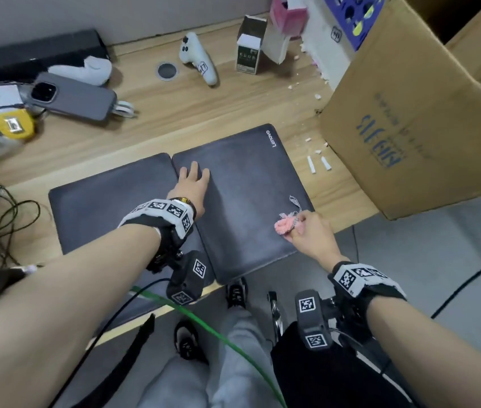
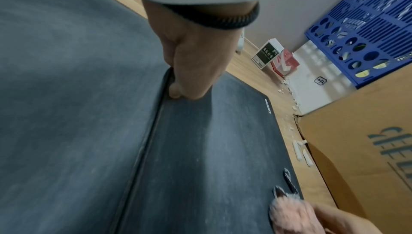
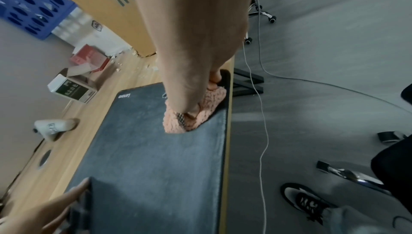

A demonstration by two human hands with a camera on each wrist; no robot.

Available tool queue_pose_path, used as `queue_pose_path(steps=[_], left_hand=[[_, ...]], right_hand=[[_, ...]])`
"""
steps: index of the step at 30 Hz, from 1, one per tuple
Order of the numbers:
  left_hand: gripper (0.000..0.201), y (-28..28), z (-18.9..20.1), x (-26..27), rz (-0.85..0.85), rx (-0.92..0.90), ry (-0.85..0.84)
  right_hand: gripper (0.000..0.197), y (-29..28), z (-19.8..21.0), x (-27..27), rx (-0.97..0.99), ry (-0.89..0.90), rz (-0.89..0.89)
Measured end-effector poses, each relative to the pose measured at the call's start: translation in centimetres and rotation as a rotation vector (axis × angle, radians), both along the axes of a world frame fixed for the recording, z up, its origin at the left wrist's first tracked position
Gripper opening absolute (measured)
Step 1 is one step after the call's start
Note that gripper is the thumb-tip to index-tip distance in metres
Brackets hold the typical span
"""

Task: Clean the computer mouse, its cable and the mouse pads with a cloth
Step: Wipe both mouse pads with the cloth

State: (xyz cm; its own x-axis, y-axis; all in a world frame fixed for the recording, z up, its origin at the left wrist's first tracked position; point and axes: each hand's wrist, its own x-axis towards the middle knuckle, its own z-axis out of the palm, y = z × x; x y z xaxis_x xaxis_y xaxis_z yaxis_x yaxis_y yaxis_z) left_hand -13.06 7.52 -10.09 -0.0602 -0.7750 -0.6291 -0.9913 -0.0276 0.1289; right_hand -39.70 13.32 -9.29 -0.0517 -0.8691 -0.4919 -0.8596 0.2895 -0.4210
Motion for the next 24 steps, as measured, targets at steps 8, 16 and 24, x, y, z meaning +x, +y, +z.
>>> queue_pose_path(steps=[8,16,24], left_hand=[[0.104,2.4,-0.4,0.9,-0.068,0.022,0.042],[0.107,2.3,0.2,0.4,-0.060,0.042,0.006],[0.108,2.8,-0.7,1.7,0.036,0.006,0.087]], right_hand=[[0.025,4.6,-0.7,11.6,0.010,-0.102,0.316],[0.035,3.8,-1.4,4.4,0.011,-0.075,0.123],[0.036,1.7,-1.2,-0.9,0.002,0.026,-0.146]])
